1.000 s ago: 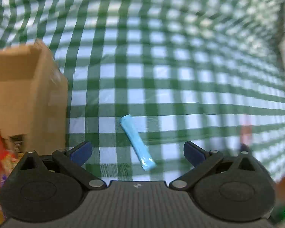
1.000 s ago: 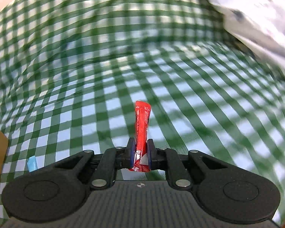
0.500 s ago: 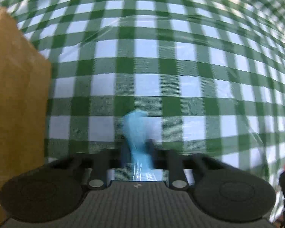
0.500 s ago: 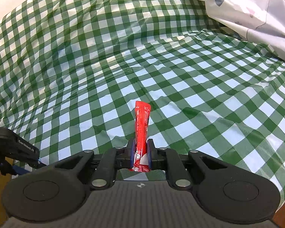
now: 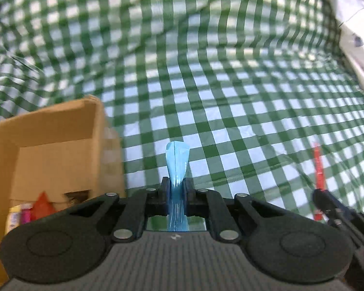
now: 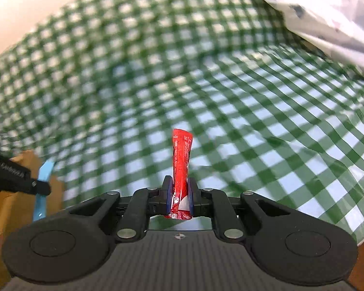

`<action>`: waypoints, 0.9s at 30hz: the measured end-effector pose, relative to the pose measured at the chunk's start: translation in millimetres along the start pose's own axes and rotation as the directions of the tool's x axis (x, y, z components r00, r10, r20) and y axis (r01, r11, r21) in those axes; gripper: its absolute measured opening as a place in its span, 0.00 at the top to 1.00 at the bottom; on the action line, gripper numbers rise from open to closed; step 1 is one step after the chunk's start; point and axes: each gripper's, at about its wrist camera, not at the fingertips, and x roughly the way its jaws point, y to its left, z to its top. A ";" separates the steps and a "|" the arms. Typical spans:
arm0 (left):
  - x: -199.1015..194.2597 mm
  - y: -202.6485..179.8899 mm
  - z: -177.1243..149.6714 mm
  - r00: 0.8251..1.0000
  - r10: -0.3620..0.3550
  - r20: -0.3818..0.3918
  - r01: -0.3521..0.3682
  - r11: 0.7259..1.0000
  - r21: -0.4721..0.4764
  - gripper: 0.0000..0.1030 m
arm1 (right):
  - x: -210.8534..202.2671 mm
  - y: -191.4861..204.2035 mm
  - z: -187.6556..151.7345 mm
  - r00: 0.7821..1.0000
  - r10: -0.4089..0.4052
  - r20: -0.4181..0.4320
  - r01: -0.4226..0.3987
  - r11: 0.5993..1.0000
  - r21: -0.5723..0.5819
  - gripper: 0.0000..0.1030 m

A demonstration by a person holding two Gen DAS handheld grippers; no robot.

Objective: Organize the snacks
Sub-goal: 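Carry the red stick and blue stick with both tools over the box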

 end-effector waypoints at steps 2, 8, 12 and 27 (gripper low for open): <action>-27.0 14.8 -12.3 1.000 -0.001 0.022 0.001 1.000 0.003 0.90 | -22.7 20.1 -3.8 0.999 0.043 0.002 -0.043 0.999 -0.031 0.87; -96.8 62.3 -56.8 0.998 0.020 0.059 -0.020 1.000 -0.008 0.90 | -90.7 82.4 -27.0 0.985 0.170 -0.032 -0.173 0.974 -0.146 0.87; -134.3 106.7 -95.7 0.995 0.066 0.075 -0.065 0.998 -0.023 0.90 | -127.9 125.5 -50.5 0.966 0.246 -0.082 -0.257 0.945 -0.203 0.87; -224.8 209.6 -246.0 0.979 0.166 0.120 -0.143 0.973 -0.181 0.90 | -218.6 224.4 -123.3 0.922 0.356 -0.152 -0.385 0.801 -0.459 0.87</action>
